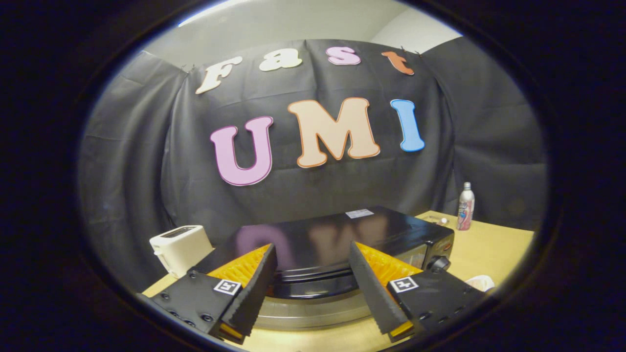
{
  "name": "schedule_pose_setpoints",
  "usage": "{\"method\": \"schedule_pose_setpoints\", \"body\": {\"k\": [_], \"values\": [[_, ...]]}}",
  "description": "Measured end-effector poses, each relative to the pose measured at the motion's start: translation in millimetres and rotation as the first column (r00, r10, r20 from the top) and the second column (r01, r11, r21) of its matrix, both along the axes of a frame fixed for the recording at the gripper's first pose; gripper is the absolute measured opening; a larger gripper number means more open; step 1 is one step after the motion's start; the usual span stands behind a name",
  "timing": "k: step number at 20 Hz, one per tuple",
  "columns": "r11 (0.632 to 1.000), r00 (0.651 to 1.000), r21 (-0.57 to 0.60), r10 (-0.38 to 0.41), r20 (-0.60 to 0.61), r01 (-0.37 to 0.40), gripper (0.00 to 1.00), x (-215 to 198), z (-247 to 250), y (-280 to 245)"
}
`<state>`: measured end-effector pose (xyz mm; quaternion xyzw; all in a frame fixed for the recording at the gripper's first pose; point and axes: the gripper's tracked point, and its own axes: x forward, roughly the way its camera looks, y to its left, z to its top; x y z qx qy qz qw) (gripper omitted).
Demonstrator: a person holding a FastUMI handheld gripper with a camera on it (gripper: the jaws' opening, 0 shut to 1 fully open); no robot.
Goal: Open the toaster oven, put the food inside, and close the toaster oven door.
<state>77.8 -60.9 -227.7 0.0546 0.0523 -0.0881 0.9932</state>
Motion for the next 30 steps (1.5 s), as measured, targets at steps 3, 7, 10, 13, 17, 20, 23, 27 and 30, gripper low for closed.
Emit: {"method": "schedule_pose_setpoints", "body": {"k": [3,7,10,13,17,20,23,27,30], "values": [[1.0,1.0,-0.026,-0.002,0.015,0.002,0.97,-2,-2,-1],[0.999,0.999,-0.038,-0.007,0.039,0.008,0.95,-18,-1,-2],[0.999,1.0,-0.033,-0.009,0.016,0.009,0.94,-35,-5,-1],[0.999,1.0,-0.039,-0.012,-0.017,0.011,0.93,-54,-8,-2],[0.999,0.996,-0.04,-0.007,-0.091,0.003,0.92,-82,-16,-2],[0.999,0.988,-0.037,-0.023,-0.153,0.017,0.91,-101,-28,-3],[0.998,0.973,-0.054,-0.045,-0.226,0.033,0.9,-115,-46,-6],[0.998,0.937,-0.056,-0.042,-0.347,0.023,0.9,-123,-90,-7],[0.999,0.914,-0.05,-0.037,-0.404,0.019,0.9,-127,-120,-12]]}}
